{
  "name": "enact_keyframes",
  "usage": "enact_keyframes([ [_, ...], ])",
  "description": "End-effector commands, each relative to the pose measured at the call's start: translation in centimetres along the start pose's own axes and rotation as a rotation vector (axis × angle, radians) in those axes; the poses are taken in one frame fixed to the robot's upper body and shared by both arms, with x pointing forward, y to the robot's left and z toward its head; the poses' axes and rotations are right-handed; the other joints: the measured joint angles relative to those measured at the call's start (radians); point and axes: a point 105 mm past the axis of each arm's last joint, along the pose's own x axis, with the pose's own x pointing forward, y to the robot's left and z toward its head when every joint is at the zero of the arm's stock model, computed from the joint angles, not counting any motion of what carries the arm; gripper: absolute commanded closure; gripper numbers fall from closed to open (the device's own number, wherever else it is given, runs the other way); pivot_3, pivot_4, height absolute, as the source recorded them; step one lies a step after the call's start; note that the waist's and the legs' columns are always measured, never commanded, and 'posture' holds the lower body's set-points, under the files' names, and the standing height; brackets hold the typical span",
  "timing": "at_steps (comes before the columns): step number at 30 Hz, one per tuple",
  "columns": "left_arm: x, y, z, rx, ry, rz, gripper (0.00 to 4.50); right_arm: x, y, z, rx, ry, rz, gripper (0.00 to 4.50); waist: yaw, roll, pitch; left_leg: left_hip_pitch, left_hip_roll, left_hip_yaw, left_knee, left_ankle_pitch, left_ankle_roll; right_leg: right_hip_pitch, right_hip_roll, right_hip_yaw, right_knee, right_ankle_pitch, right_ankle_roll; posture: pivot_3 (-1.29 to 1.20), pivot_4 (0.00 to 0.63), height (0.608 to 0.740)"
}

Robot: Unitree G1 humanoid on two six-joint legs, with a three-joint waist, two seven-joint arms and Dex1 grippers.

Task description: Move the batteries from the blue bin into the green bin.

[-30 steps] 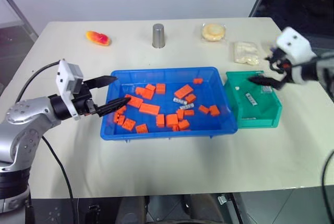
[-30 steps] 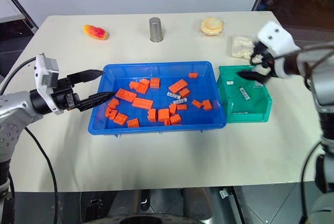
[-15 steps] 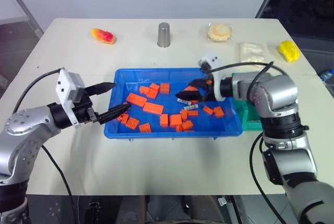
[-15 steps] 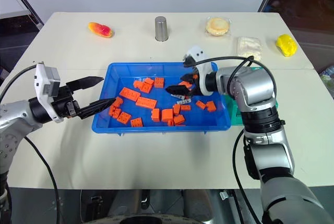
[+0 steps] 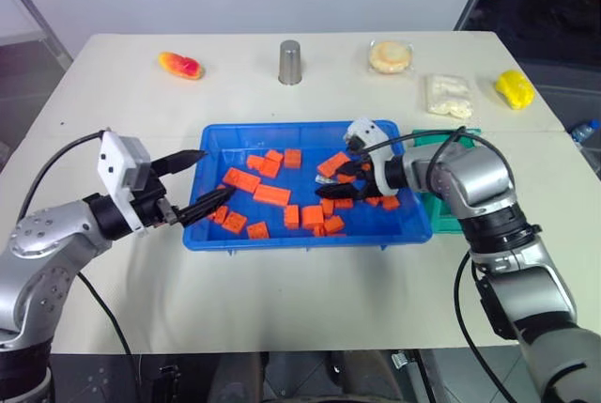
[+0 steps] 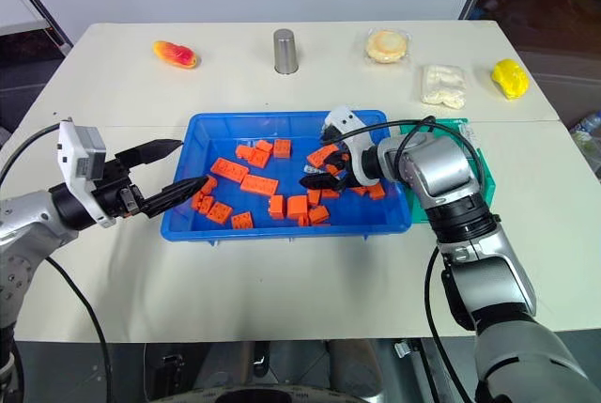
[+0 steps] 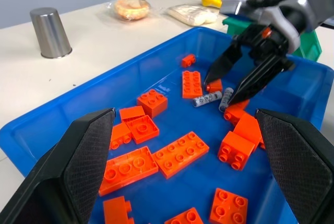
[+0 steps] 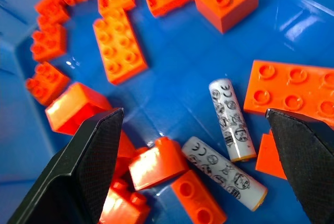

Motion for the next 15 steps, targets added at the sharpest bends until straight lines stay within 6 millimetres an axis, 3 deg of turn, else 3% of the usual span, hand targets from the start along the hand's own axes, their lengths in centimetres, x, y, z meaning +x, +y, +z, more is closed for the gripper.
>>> enact_keyframes([
  [1, -0.2, -0.3, 1.1, 0.035, -0.035, 0.005, 0.00, 0.0, -0.1, 1.0, -0.048, -0.013, -0.001, 0.03, 0.000, 0.000, 0.000, 0.000, 0.000, 0.000, 0.000, 0.000, 0.000, 0.000, 0.000, 0.000, 0.000, 0.000, 0.000, 0.00, 0.150, 0.740],
  [8, 0.0, -0.5, 0.6, 0.035, -0.027, 0.015, 0.00, 1.1, -0.3, 0.9, -0.060, 0.020, 0.007, 0.03, -0.001, 0.000, 0.000, 0.000, 0.000, 0.000, 0.000, 0.000, 0.000, 0.000, 0.000, 0.000, 0.000, 0.000, 0.000, 0.00, 0.150, 0.740],
  [15, 0.2, -0.5, 0.6, 0.030, -0.040, 0.026, 0.00, 1.9, 0.4, -0.2, -0.207, 0.128, 0.042, 0.03, 0.000, 0.000, 0.000, 0.000, 0.000, 0.000, 0.000, 0.000, 0.000, 0.000, 0.000, 0.000, 0.001, 0.000, 0.000, 0.00, 0.150, 0.740],
])
